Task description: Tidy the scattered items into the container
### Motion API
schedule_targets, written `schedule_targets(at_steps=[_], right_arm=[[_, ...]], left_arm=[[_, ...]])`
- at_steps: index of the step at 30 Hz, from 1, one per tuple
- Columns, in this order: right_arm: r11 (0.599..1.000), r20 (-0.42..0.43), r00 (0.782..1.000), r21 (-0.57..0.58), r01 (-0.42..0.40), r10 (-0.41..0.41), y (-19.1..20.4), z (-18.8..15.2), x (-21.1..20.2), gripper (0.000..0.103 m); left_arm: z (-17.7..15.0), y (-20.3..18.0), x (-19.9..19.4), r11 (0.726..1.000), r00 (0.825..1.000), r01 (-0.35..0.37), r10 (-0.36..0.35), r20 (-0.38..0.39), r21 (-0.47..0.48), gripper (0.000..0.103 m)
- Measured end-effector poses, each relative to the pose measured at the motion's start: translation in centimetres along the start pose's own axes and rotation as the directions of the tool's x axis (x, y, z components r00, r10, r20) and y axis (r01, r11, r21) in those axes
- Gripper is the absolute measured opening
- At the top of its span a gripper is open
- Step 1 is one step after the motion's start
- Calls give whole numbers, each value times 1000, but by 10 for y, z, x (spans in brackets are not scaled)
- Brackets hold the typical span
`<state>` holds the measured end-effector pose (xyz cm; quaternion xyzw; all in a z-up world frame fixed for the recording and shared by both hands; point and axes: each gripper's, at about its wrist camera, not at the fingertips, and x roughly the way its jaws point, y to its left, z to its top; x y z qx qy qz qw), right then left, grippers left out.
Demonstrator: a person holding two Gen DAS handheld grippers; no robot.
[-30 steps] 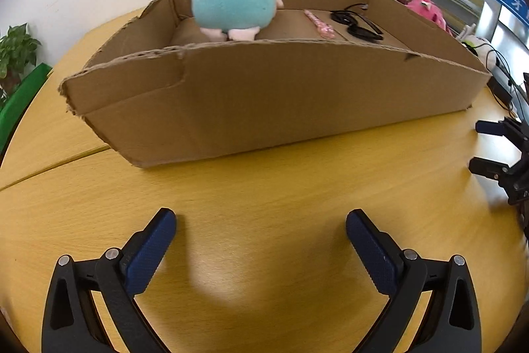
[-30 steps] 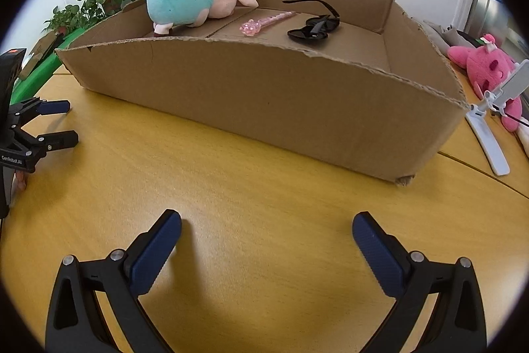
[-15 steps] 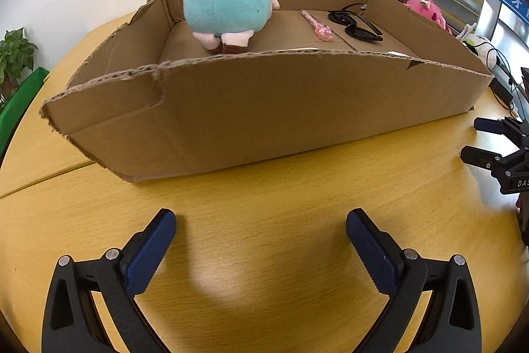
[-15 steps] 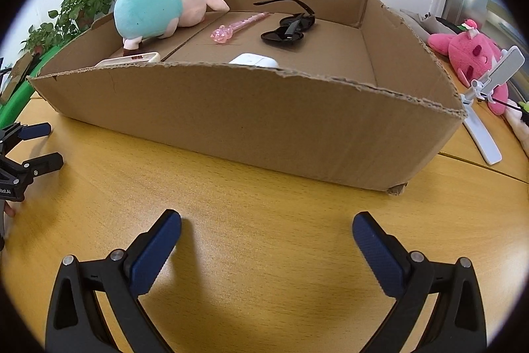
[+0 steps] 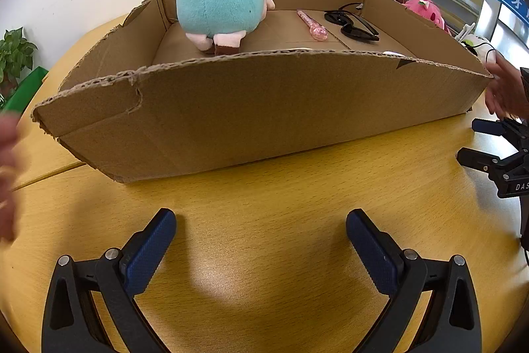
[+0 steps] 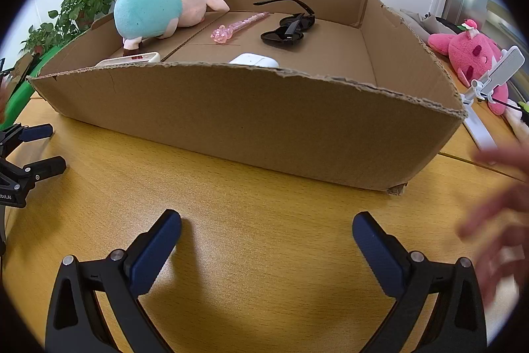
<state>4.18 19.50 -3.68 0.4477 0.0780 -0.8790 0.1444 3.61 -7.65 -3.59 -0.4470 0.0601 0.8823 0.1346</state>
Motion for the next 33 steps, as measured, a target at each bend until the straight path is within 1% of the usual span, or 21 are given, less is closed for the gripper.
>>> schedule_targets(at_steps=[33], right_arm=[[1000,0,1000,-11,-7,7,0,0,0,103]], left_arm=[[-3,2,-1,1000,1000,-1,1,-1,-1,103]])
